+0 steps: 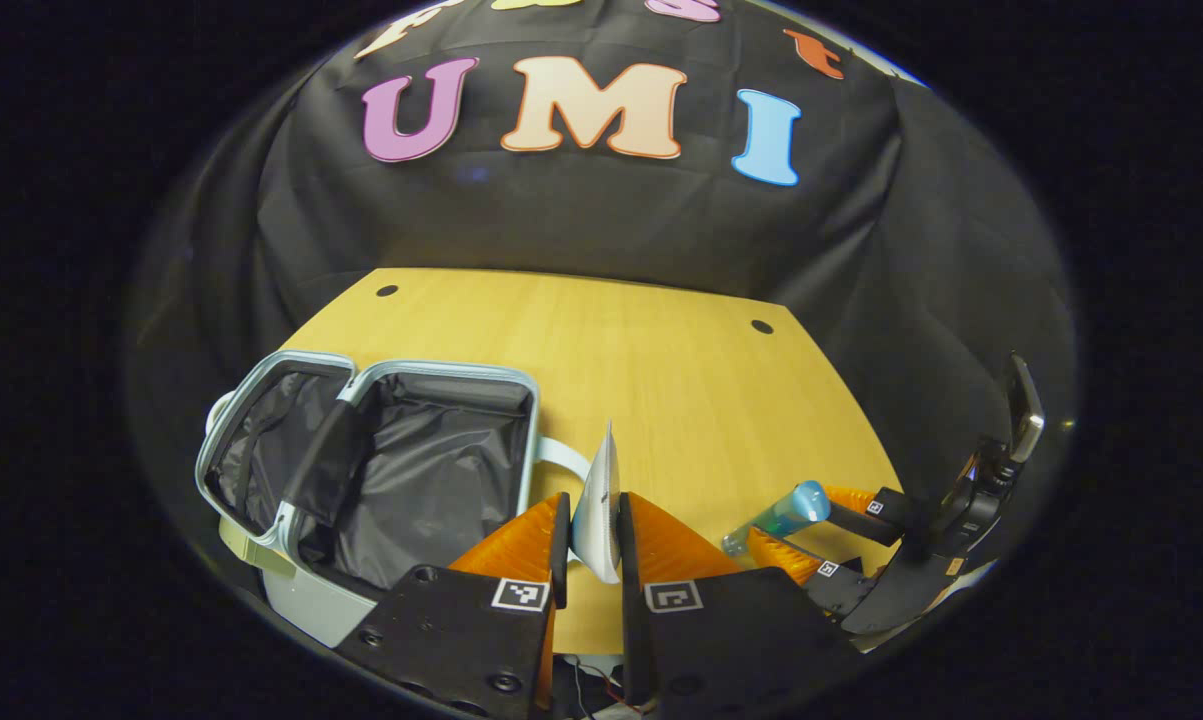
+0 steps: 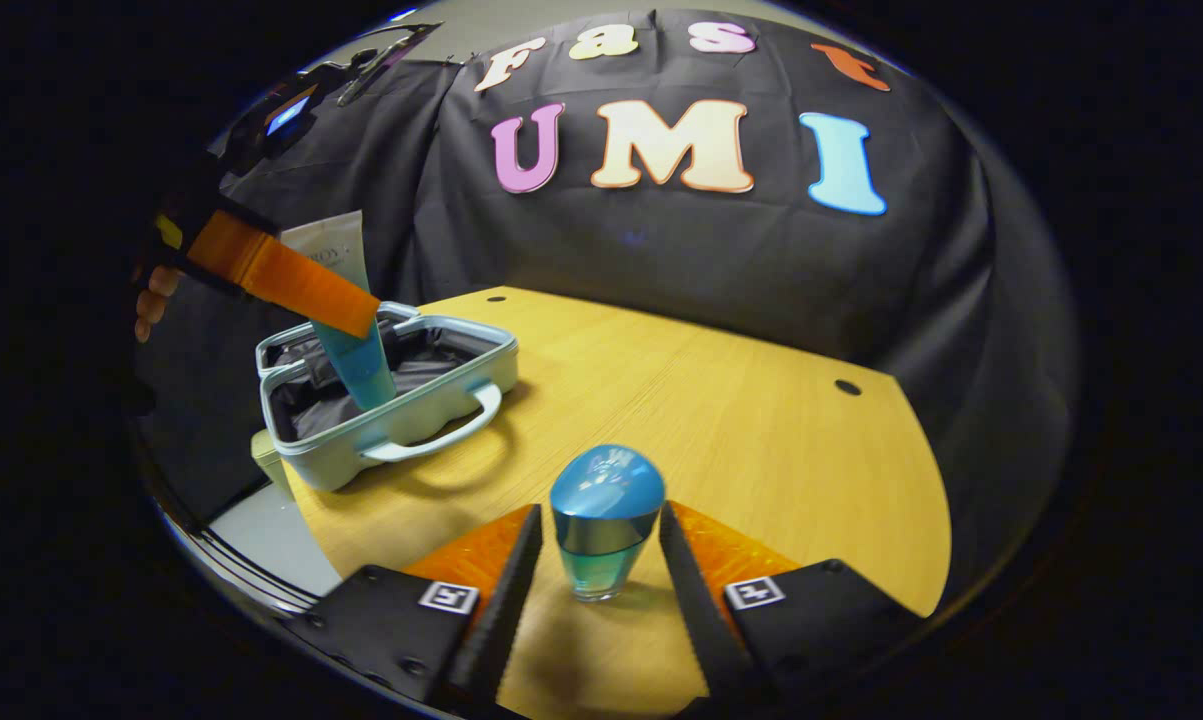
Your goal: First open the suitcase, pack the skin care products into it, and then close the suitcase.
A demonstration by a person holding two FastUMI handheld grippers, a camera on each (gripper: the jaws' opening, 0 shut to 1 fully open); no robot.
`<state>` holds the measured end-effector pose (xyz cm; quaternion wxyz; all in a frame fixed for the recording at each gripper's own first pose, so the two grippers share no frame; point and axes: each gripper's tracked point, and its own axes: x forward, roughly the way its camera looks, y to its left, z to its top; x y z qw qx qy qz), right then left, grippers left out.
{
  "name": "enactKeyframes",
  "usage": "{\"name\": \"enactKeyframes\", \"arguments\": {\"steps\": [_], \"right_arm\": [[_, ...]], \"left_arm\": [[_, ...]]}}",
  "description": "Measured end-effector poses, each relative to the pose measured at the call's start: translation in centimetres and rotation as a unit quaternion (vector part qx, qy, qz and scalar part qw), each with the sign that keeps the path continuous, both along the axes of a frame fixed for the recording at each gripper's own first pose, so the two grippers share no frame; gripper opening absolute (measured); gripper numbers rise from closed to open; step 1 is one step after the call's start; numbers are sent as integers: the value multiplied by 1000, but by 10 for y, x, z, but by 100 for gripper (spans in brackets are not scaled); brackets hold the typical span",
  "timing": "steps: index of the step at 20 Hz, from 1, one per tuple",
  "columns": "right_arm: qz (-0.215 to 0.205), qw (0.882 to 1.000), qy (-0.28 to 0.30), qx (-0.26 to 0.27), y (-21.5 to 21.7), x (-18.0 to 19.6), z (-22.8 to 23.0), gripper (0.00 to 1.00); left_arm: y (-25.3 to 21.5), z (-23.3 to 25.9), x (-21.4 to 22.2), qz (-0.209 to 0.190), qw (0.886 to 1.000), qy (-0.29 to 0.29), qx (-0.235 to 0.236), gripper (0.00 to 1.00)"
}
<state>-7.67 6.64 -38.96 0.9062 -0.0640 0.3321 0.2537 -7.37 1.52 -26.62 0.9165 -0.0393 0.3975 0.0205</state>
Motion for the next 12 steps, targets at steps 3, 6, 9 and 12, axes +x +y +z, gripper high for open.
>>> {"name": "enactKeyframes", "arguments": {"steps": [3, 6, 9, 12], "right_arm": [[-10, 999, 33, 21, 5, 1, 0, 53], [-11, 999, 31, 28, 13, 9, 20, 51], [-11, 999, 22, 41, 32, 18, 51, 49], [-22, 997, 24, 64, 63, 20, 79, 51]], "left_arm": [[28, -3, -9, 19, 1000, 14, 18, 20], [64, -8, -15, 29, 998, 31, 43, 20], [94, -22, -15, 26, 997, 60, 44, 20], [125, -40, -15, 9, 994, 96, 55, 20]]}}
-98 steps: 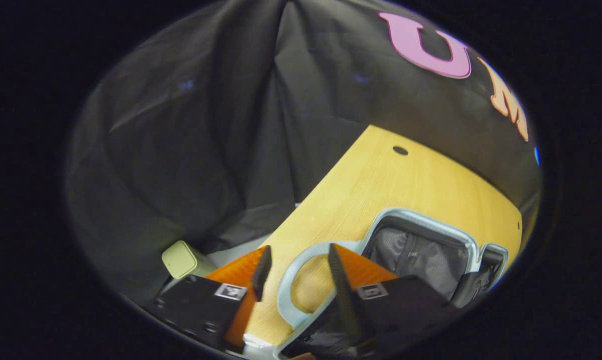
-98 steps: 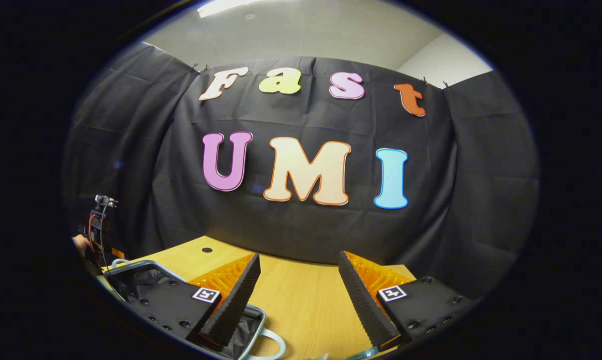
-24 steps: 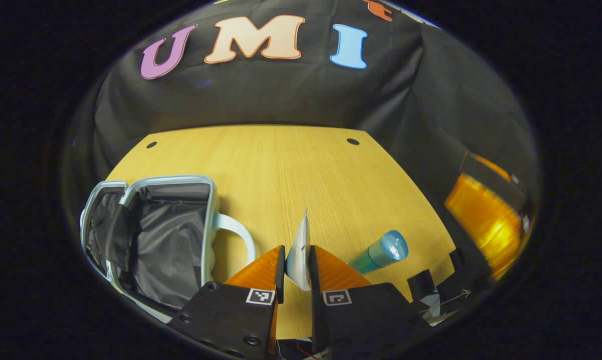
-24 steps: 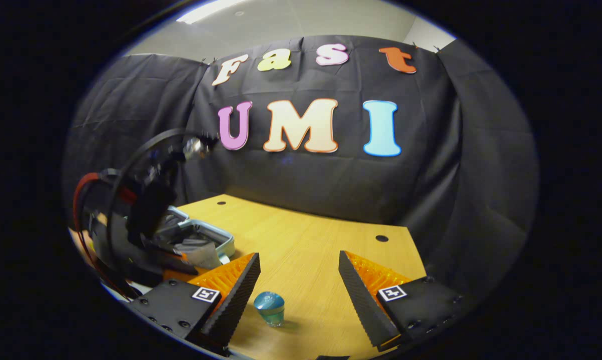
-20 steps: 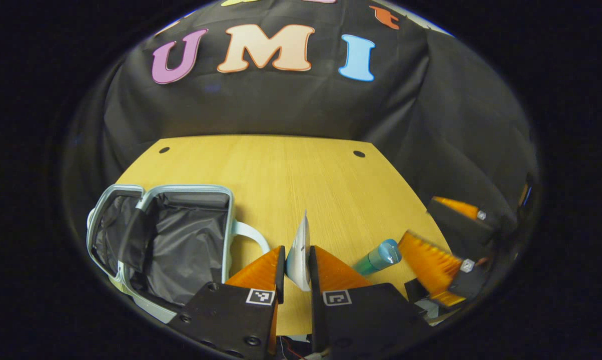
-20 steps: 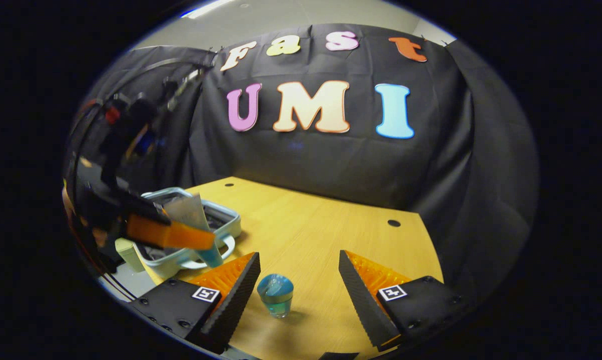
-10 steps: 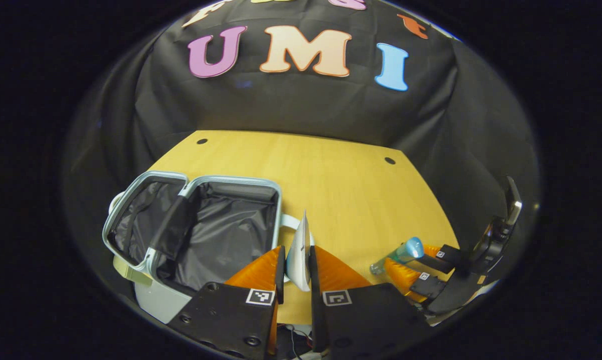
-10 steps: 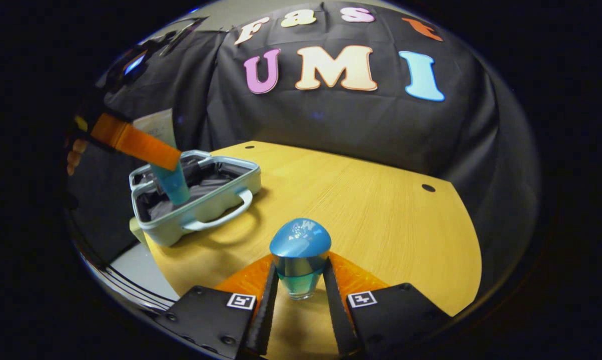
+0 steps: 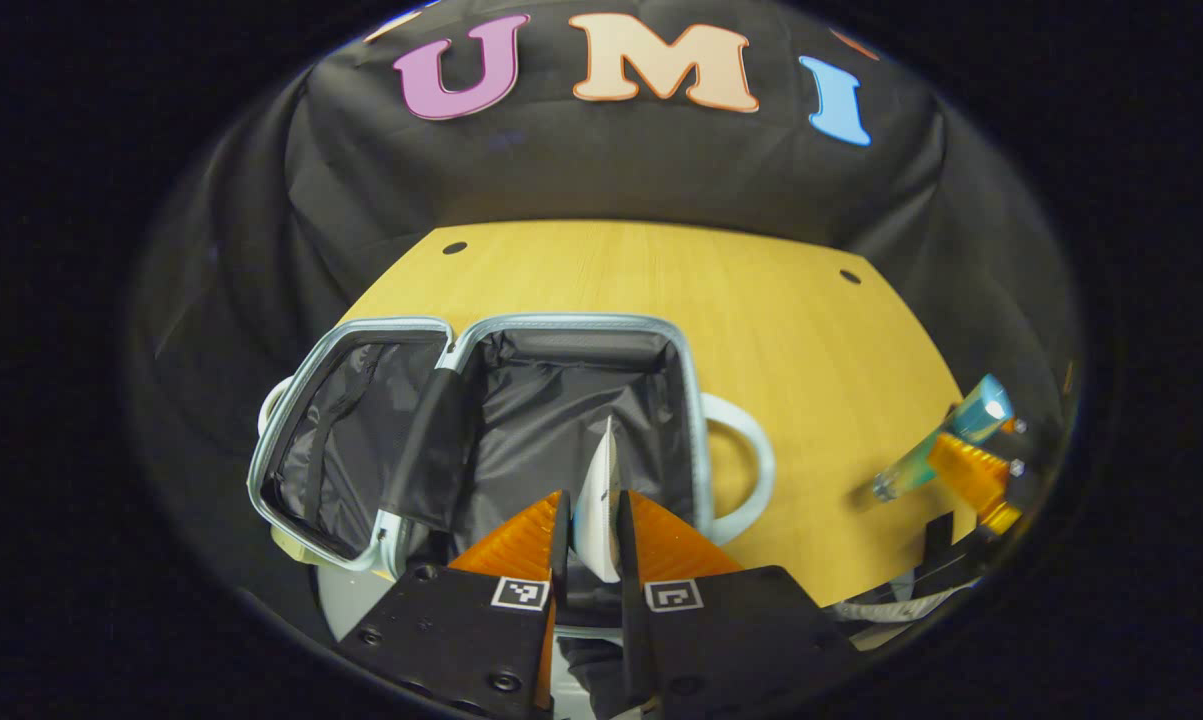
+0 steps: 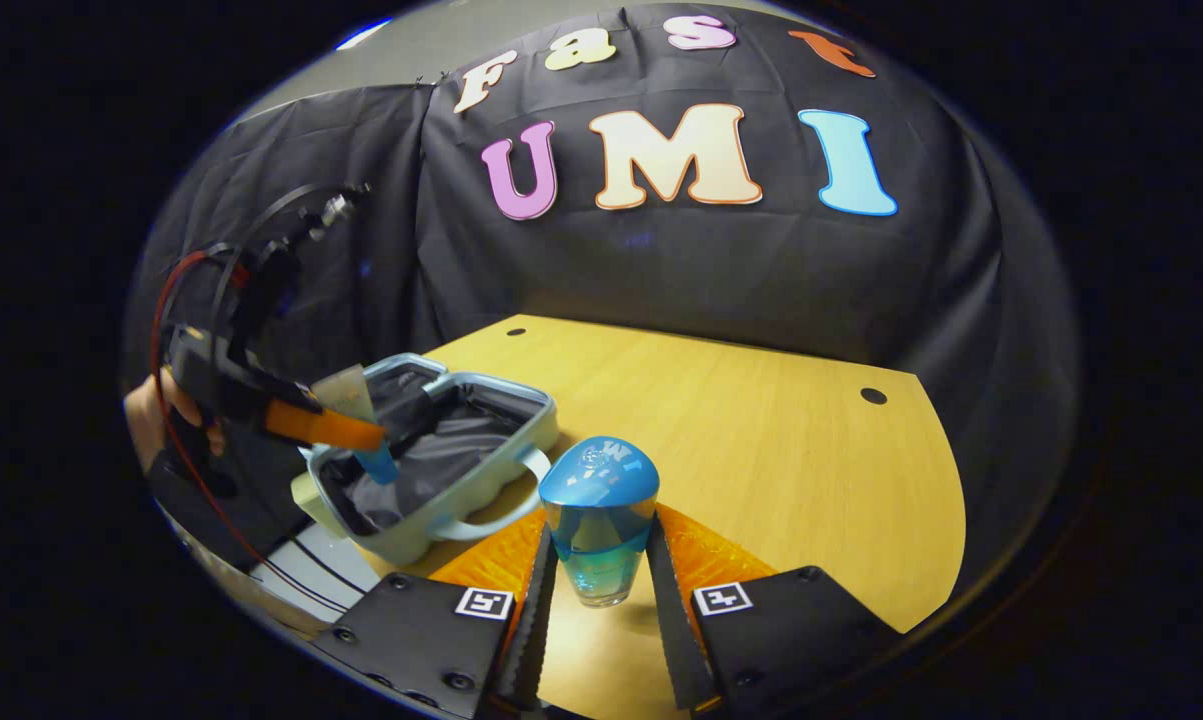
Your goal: First open the suitcase, pack the skin care products into it, and then close the suitcase.
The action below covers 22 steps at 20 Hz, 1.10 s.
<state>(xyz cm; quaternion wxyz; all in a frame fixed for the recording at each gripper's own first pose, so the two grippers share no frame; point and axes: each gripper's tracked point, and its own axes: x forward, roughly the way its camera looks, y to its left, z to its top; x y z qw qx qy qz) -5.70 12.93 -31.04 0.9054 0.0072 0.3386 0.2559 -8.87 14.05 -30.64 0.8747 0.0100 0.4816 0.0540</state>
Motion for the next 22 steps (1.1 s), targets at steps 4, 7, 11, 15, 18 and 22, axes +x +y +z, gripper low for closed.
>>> {"name": "enactKeyframes", "arguments": {"steps": [4, 7, 11, 15, 18, 22], "right_arm": [[-11, 998, 36, 49, 56, -9, 21, 51], [-3, 993, 84, 88, 100, -24, 22, 51], [29, 990, 112, 80, 141, -39, 15, 51], [50, 986, 143, 74, 171, -47, -2, 48], [44, 981, 172, 73, 187, -46, -17, 51], [21, 974, 217, 65, 208, -51, -48, 51]], "left_arm": [[27, -28, -3, -14, 998, 51, -15, 20], [34, -45, -4, -22, 996, 78, -39, 20], [39, -58, 6, -27, 994, 80, -64, 21], [35, -62, 17, -26, 992, 64, -102, 44], [47, -40, 30, -21, 994, 19, -101, 84], [79, -11, 36, -11, 993, -15, -121, 86]]}}
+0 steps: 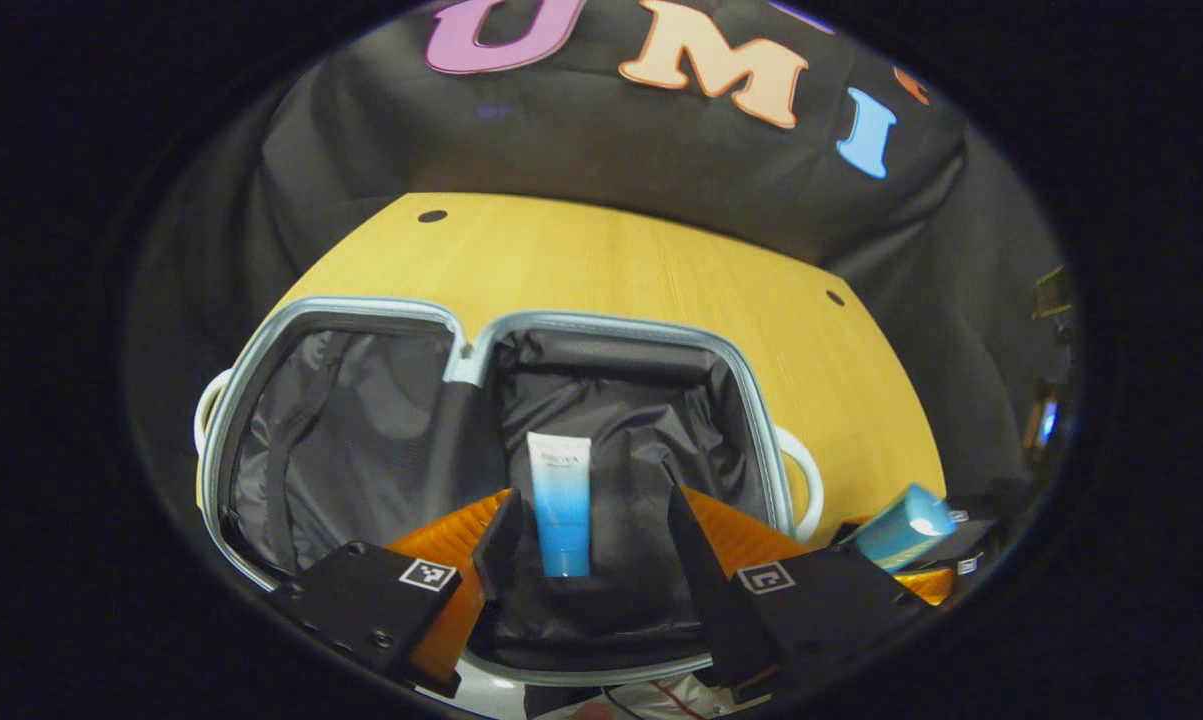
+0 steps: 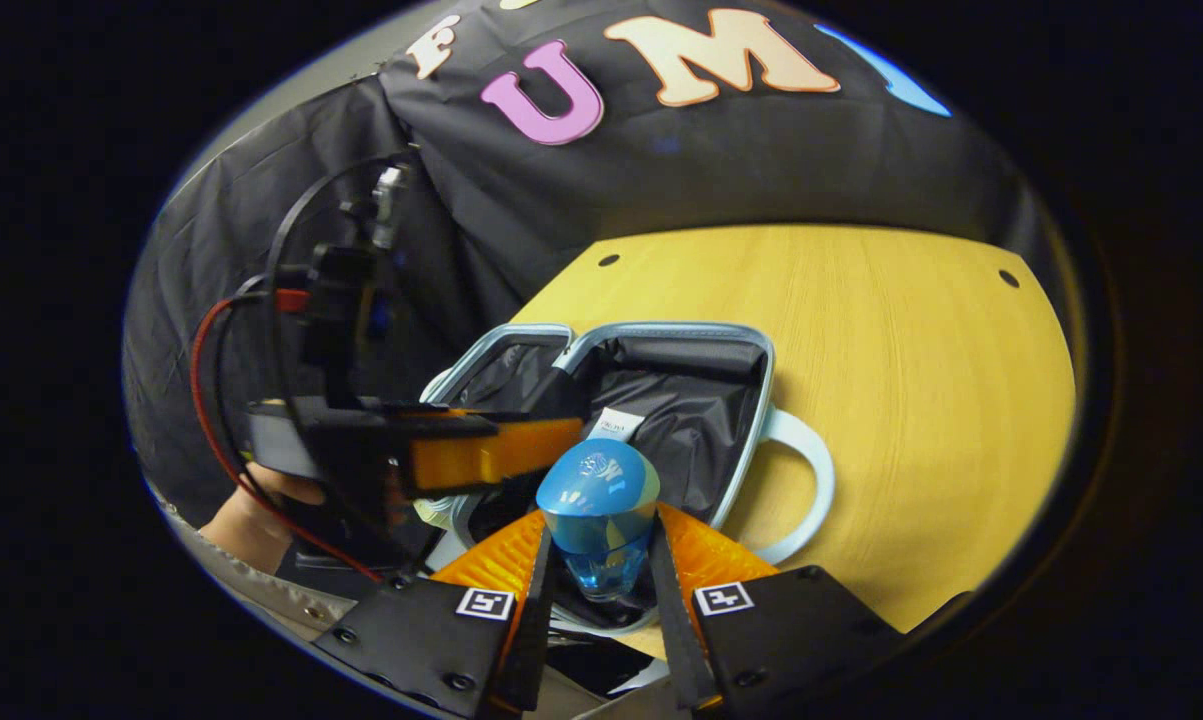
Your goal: First open the suitcase, pack the skin care products into it, and then close the suitcase.
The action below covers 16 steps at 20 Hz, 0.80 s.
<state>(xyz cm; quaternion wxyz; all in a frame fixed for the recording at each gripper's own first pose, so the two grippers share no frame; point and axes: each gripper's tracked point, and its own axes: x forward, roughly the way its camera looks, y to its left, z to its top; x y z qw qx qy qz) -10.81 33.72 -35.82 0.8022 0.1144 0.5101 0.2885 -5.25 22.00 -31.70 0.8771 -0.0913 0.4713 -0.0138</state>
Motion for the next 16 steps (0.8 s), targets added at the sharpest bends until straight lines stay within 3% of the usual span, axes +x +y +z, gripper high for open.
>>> {"name": "enactKeyframes", "arguments": {"steps": [5, 7, 9, 11, 12, 14, 15, 16], "right_arm": [[-21, 998, 28, -61, 11, -12, -40, 48], [-37, 997, 26, -62, 23, -8, -46, 52], [-55, 996, 16, -62, 31, -2, -40, 52], [-72, 996, -6, -59, 39, 8, -30, 49], [-75, 995, -16, -60, 41, 11, -28, 67], [-71, 994, -43, -69, 43, 17, -18, 99], [-69, 993, -58, -77, 43, 21, -14, 99], [-70, 992, -71, -81, 41, 24, -9, 98]], "left_arm": [[94, 16, -12, 33, 999, -7, 30, 86], [134, 19, -19, 57, 998, -6, 35, 89], [172, 19, -29, 84, 996, 3, 34, 86], [205, 19, -33, 103, 994, 1, 38, 86], [221, 19, -34, 111, 993, 0, 44, 82], [241, 20, -36, 127, 990, -2, 52, 86], [252, 22, -38, 137, 989, -2, 54, 89], [264, 23, -38, 149, 987, -3, 55, 86]]}}
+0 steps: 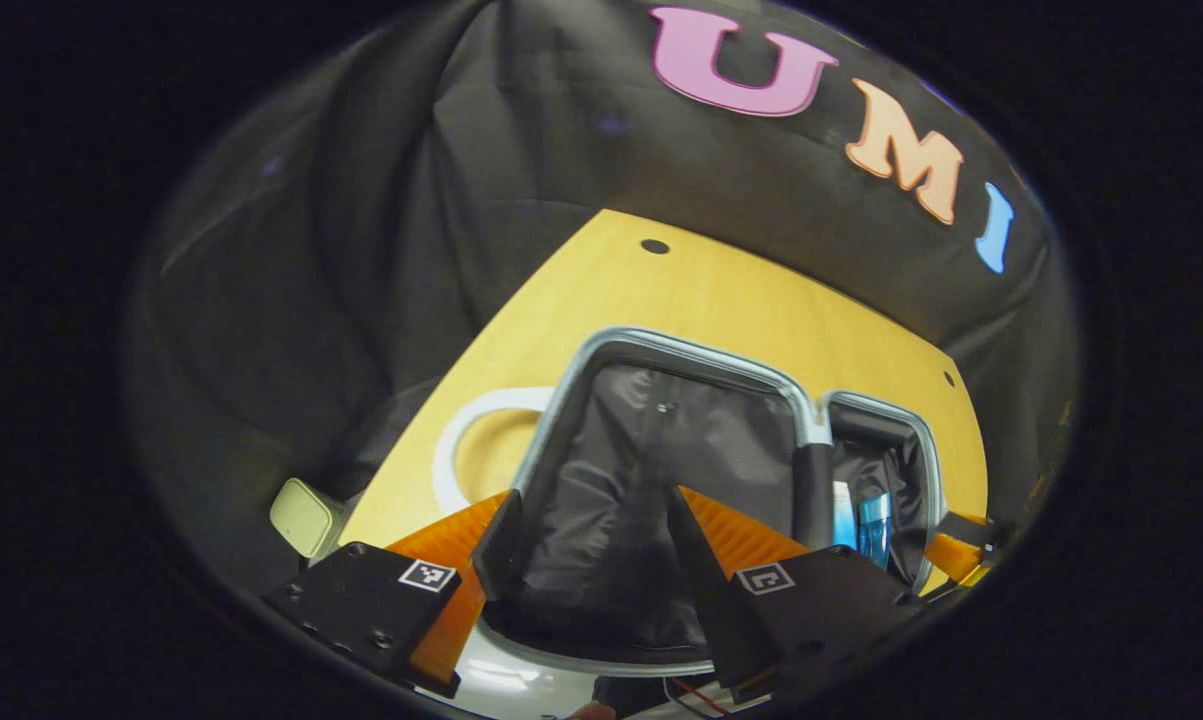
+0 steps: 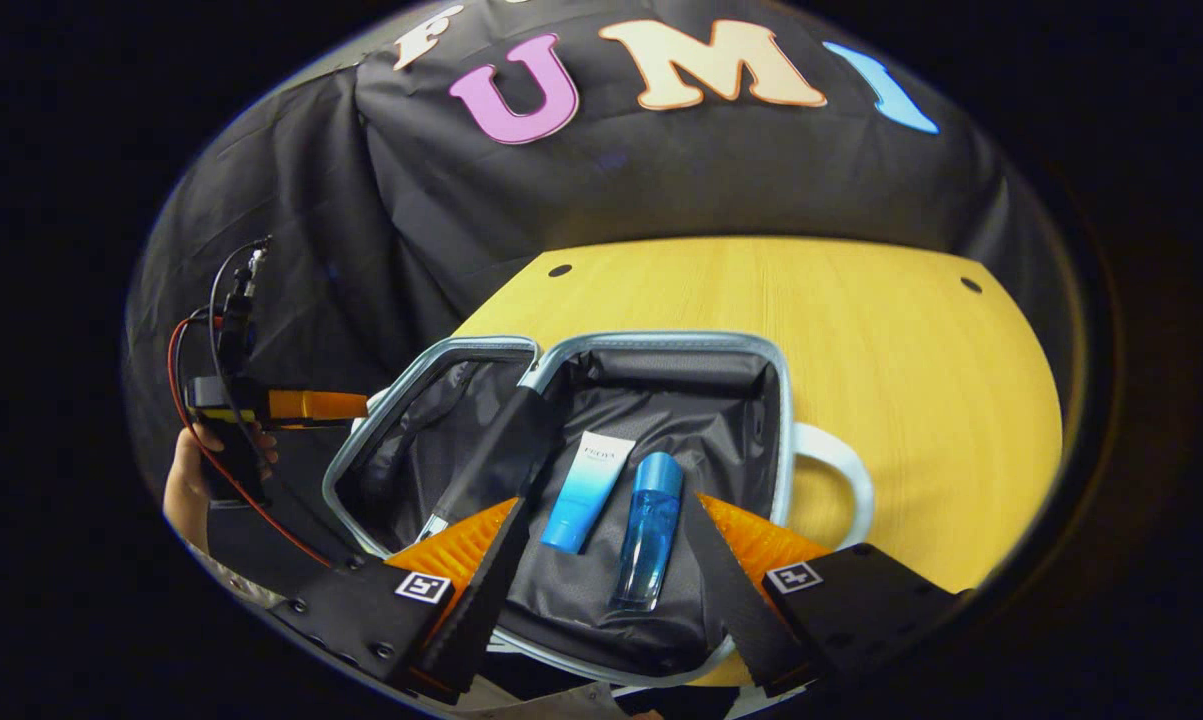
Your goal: First open the suitcase, pack the skin care products into it, and then close the suitcase.
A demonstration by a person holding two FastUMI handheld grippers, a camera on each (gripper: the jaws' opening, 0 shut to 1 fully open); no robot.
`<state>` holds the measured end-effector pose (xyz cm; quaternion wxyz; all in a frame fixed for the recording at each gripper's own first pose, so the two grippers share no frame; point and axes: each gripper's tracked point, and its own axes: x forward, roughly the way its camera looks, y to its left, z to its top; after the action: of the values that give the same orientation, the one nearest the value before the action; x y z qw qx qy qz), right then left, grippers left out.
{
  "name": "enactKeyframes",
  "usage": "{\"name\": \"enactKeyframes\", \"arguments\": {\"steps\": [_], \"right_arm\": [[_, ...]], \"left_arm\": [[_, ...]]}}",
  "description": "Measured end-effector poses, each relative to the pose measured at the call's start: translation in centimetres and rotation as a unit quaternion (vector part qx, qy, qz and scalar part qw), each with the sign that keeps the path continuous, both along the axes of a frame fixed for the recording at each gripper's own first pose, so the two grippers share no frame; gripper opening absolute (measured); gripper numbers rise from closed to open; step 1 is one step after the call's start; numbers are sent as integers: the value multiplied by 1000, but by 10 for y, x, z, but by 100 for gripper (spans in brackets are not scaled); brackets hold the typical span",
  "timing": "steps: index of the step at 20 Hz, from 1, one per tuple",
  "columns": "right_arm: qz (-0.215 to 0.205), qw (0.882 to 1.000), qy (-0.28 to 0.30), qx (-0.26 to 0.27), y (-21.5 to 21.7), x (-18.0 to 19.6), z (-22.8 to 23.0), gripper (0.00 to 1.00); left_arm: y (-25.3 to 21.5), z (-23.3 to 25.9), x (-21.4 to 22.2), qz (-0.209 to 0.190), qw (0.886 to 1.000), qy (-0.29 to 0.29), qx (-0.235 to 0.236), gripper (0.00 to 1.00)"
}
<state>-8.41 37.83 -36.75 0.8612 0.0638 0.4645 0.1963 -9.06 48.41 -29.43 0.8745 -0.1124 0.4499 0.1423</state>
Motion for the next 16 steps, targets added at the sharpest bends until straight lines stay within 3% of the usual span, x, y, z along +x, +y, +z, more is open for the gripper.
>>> {"name": "enactKeyframes", "arguments": {"steps": [9, 12, 15, 16], "right_arm": [[-67, 996, -62, -5, -22, 29, 35, 98], [-88, 994, -60, -15, -37, 27, 36, 98], [-99, 993, -64, -24, -50, 27, 41, 98], [-101, 992, -70, -26, -53, 29, 44, 98]], "left_arm": [[79, -29, 3, 45, 999, 20, -10, 86], [85, -49, 11, 52, 997, 32, -45, 87], [99, -70, 11, 58, 996, 58, -39, 75], [99, -74, 12, 61, 995, 60, -40, 58]]}}
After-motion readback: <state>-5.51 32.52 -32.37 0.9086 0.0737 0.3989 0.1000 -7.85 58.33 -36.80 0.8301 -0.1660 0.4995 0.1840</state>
